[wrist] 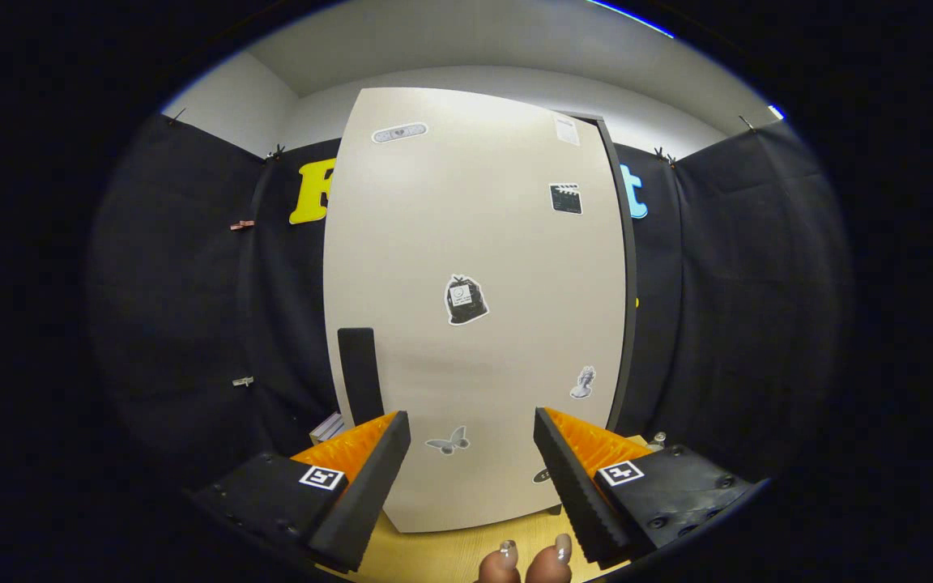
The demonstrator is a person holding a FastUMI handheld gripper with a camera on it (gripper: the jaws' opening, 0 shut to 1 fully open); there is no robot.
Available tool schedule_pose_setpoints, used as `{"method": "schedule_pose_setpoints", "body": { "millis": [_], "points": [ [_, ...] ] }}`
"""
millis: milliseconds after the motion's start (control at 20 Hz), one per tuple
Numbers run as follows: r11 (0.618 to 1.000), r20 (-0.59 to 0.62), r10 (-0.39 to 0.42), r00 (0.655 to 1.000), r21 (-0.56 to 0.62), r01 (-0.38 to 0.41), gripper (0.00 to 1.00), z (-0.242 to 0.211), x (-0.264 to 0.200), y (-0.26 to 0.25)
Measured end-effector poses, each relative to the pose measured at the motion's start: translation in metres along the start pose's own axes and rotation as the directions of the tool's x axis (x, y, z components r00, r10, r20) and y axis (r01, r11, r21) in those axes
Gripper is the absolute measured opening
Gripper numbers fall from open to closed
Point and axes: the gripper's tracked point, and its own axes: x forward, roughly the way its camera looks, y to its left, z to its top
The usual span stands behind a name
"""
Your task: Open the shoe cabinet door, grab the shoes and put them into the shoe cabinet, then close the shoe cabinet door.
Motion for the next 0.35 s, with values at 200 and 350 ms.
{"method": "schedule_pose_setpoints", "body": {
  "millis": [200, 350],
  "points": [
    [1.0, 0.005, -0.005, 1.0, -0.006, 0.005, 0.97, 0.0023, -0.0022, 0.0022],
    [1.0, 0.013, -0.009, 1.0, -0.014, 0.009, 0.98, 0.0028, -0.0033, 0.0037]
  ]
}}
